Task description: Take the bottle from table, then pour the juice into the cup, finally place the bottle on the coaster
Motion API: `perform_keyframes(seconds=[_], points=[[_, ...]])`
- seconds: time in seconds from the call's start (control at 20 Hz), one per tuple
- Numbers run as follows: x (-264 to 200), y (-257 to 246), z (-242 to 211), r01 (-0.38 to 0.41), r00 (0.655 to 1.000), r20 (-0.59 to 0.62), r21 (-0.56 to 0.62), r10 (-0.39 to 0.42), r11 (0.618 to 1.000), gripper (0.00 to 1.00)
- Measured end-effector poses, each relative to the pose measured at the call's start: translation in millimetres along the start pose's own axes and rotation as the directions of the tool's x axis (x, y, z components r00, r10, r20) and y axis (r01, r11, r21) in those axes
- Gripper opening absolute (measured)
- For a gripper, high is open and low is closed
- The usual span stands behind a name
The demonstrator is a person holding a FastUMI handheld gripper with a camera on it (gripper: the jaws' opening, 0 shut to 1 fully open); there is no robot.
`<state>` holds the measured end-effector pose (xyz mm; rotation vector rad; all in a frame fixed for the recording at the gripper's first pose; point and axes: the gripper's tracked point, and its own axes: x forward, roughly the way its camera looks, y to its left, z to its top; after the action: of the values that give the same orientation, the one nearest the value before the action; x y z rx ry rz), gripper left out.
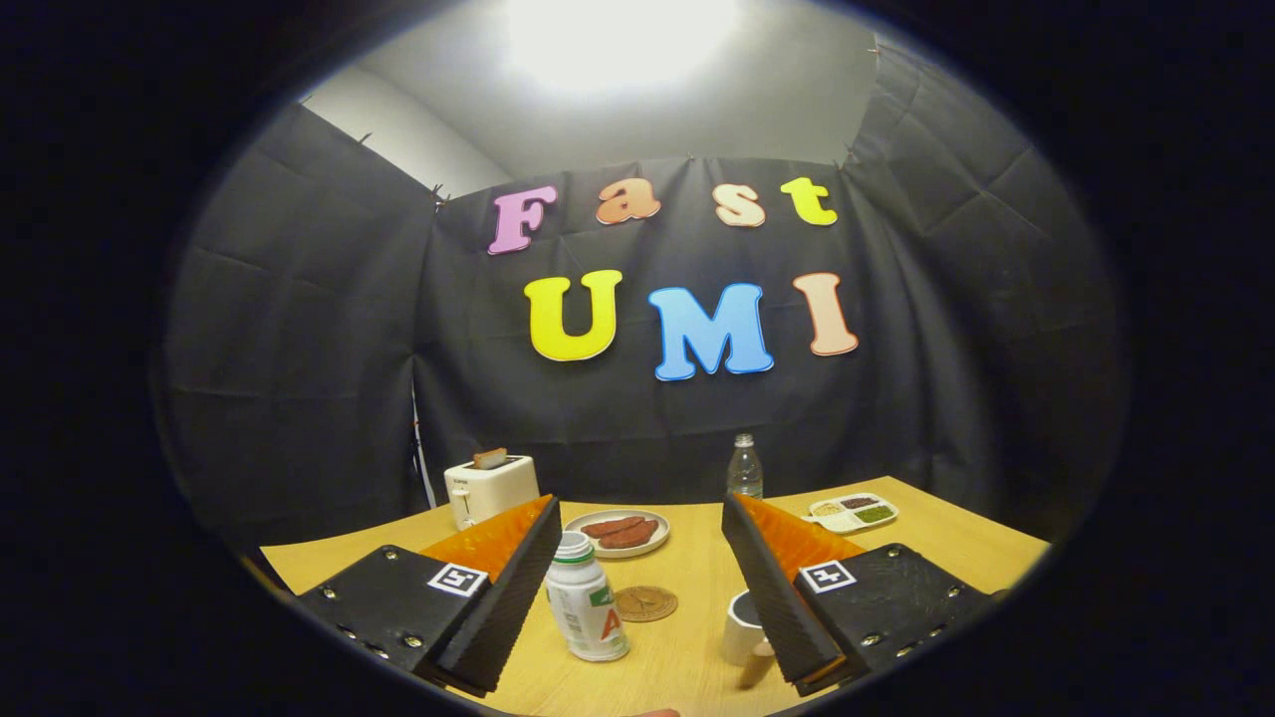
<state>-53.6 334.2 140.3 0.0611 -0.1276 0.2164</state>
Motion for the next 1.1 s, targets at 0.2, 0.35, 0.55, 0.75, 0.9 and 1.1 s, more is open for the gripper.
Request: perform_keyframes(seconds=[0.2, 0.35, 0.55, 0.75, 0.9, 1.1], points=[[18.9, 23.4, -32.2, -0.016, 0.998, -0.054, -0.009, 0.015, 1.000, 0.98], [36.5, 30.8, -60.7, -0.017, 0.994, -0.104, -0.010, 0.015, 1.000, 0.98], [58.3, 32.9, -95.4, 0.003, 0.986, -0.164, -0.027, -0.008, 1.000, 0.98], [70.8, 37.4, -118.1, -0.002, 0.978, -0.206, -0.049, -0.009, 0.999, 0.95], [78.6, 42.1, -131.2, -0.013, 0.974, -0.226, -0.034, 0.005, 0.999, 0.95], [83.5, 41.3, -136.4, 0.008, 0.974, -0.227, -0.024, -0.013, 1.000, 0.75]])
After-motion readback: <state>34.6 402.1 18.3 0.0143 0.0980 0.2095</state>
